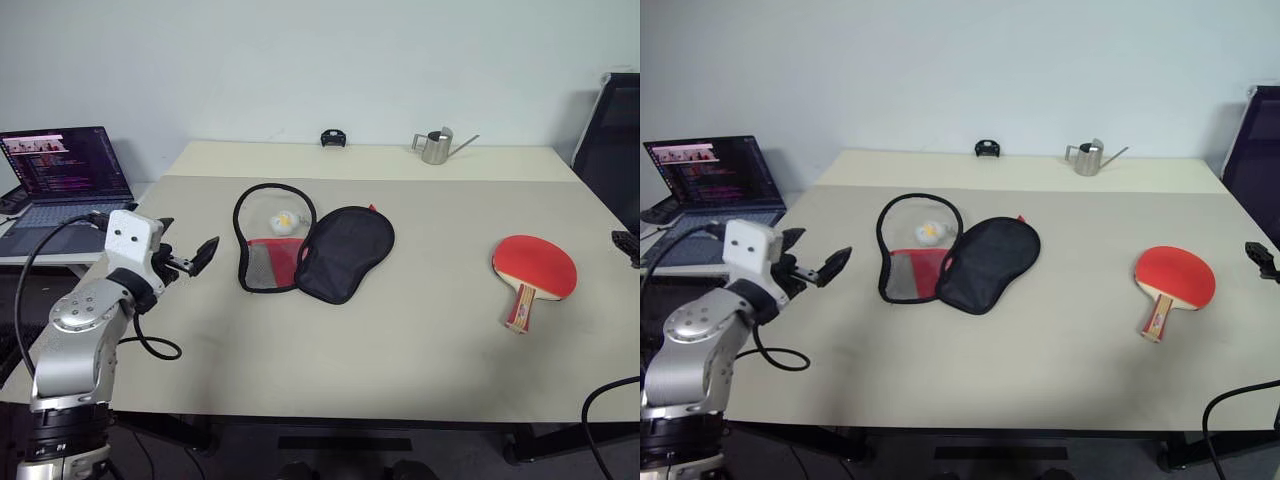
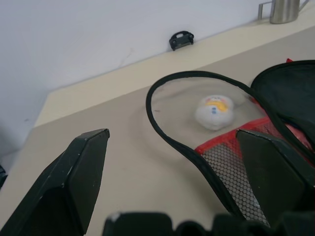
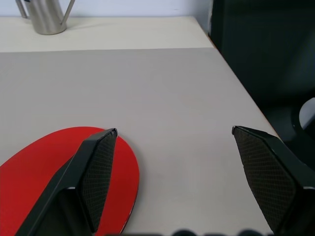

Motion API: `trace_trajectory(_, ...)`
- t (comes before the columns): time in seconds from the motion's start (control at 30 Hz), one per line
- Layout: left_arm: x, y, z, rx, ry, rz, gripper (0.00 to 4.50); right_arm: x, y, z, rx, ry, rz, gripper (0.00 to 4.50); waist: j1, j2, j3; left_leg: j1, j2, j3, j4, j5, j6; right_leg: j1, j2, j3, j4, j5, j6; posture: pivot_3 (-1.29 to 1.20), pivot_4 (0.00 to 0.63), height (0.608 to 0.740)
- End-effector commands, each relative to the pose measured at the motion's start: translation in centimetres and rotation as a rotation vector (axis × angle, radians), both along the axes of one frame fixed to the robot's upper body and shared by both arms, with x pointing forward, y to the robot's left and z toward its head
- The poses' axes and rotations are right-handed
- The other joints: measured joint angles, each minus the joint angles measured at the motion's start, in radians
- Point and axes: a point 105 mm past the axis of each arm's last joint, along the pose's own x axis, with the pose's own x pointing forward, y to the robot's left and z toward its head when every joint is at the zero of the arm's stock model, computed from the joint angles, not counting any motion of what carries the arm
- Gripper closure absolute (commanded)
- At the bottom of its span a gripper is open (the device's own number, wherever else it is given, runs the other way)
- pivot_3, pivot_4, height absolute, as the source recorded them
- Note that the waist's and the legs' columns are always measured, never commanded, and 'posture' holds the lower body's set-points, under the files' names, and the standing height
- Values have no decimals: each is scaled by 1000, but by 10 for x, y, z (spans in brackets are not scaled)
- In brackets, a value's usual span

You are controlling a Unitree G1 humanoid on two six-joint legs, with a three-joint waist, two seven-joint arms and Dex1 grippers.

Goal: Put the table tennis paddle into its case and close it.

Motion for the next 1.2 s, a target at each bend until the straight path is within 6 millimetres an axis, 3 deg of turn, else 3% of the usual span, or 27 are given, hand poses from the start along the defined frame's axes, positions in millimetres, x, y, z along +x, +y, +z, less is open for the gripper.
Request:
trace_trajectory(0.03,3,1,11,1,-44,7,0,-3,-3,23,-61,-41,10,427,0,0,0,0,0,0,0,0,0,0,0,0,0,0,0,0,150,740)
trace_trajectory(0.43,4,2,11,-21,-53,-11,0,0,6,33,-61,-57,83,427,0,0,0,0,0,0,0,0,0,0,0,0,0,0,0,0,150,740)
trace_trajectory(0.77,-6,15,26,-88,-71,-71,0,13,46,19,-15,-4,287,427,0,0,0,0,0,0,0,0,0,0,0,0,0,0,0,0,150,740)
trace_trajectory(0.93,-2,-6,30,-116,-47,-213,0,10,70,23,-7,-18,394,427,6,0,0,-1,0,-1,0,0,0,0,0,-1,0,0,0,0,150,740)
trace_trajectory(1.2,-14,-50,32,-102,83,-554,0,1,133,17,-11,33,574,427,4,1,0,-1,0,-2,1,0,0,-1,0,-1,1,0,0,0,150,740)
